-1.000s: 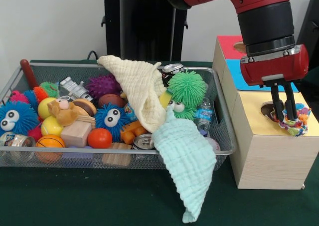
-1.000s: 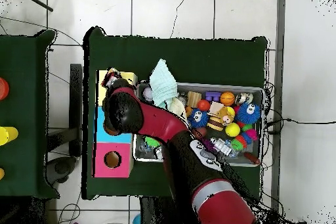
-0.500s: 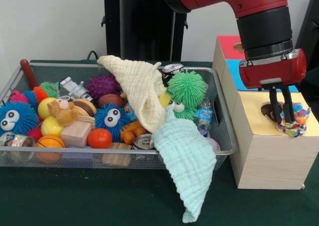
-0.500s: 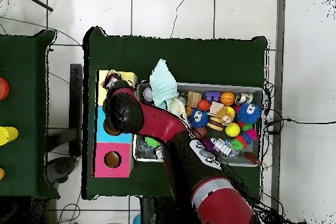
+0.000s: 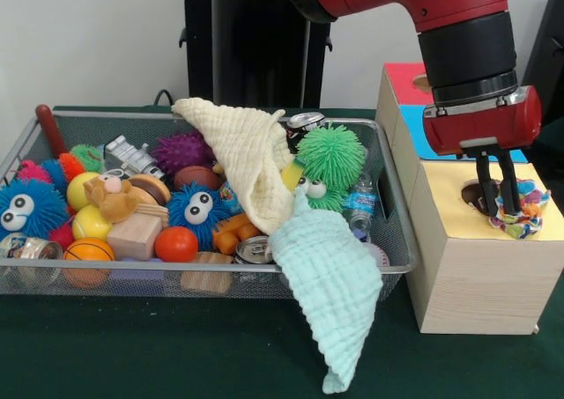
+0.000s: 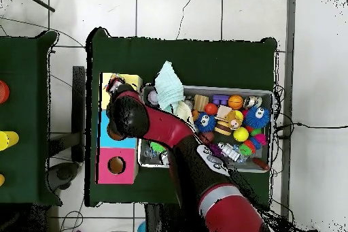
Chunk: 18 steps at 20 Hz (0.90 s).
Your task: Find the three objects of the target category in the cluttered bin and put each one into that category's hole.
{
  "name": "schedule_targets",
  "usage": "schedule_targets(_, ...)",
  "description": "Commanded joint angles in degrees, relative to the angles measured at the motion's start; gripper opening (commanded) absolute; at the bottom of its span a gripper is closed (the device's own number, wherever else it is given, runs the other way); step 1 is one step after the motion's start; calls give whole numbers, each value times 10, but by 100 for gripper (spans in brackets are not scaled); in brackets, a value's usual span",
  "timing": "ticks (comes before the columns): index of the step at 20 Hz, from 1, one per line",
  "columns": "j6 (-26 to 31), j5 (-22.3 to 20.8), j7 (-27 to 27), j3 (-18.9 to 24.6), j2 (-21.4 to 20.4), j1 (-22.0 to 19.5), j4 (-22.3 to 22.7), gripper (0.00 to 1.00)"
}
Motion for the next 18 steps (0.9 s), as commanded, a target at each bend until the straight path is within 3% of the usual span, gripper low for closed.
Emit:
schedule_targets(1, 90, 23, 105, -4, 7, -14, 44, 0)
schedule_targets(18, 122, 20, 103, -14, 5, -23, 40, 0)
